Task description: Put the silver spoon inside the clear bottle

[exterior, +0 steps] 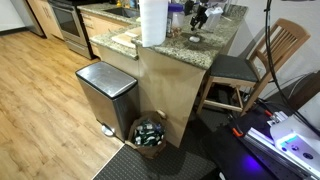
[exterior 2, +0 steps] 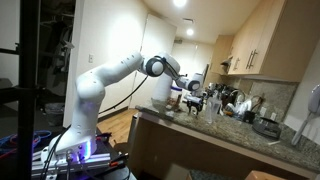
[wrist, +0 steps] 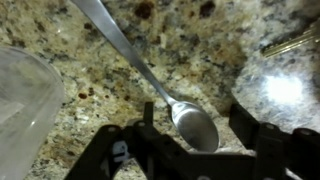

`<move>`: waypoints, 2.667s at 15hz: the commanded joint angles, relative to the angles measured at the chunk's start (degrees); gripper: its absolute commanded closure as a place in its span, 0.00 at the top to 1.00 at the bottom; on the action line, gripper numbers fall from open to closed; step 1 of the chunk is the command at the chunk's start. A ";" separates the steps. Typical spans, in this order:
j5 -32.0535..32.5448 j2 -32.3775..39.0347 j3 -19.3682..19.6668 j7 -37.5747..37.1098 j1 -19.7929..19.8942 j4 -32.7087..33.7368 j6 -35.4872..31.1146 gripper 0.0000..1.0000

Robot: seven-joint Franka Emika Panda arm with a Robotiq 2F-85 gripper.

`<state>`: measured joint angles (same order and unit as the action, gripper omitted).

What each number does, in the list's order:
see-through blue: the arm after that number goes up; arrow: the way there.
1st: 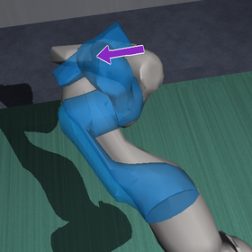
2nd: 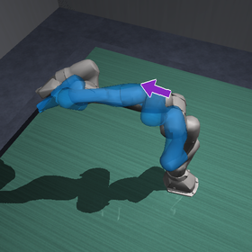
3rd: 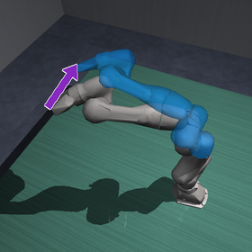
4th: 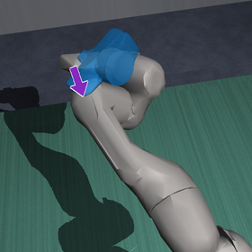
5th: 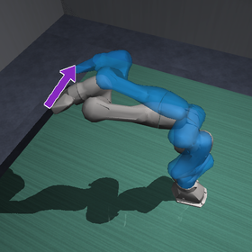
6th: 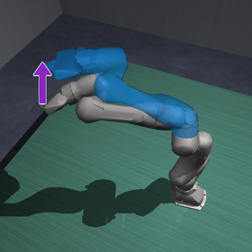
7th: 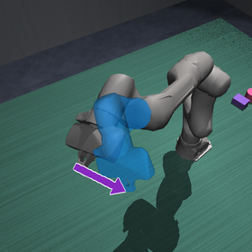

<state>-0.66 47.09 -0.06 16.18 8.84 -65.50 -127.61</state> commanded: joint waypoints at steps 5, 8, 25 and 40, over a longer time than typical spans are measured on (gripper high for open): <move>-0.55 1.64 -0.63 0.08 0.93 1.89 4.12 0.13; -0.67 1.71 -0.61 -0.21 1.01 2.08 4.03 0.00; 0.88 -22.20 0.23 -8.12 -6.02 -5.68 -22.61 0.00; -7.01 -25.43 -15.63 25.00 12.47 -6.05 -42.23 0.00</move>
<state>-4.40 26.41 -6.81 30.10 12.45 -65.52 -162.65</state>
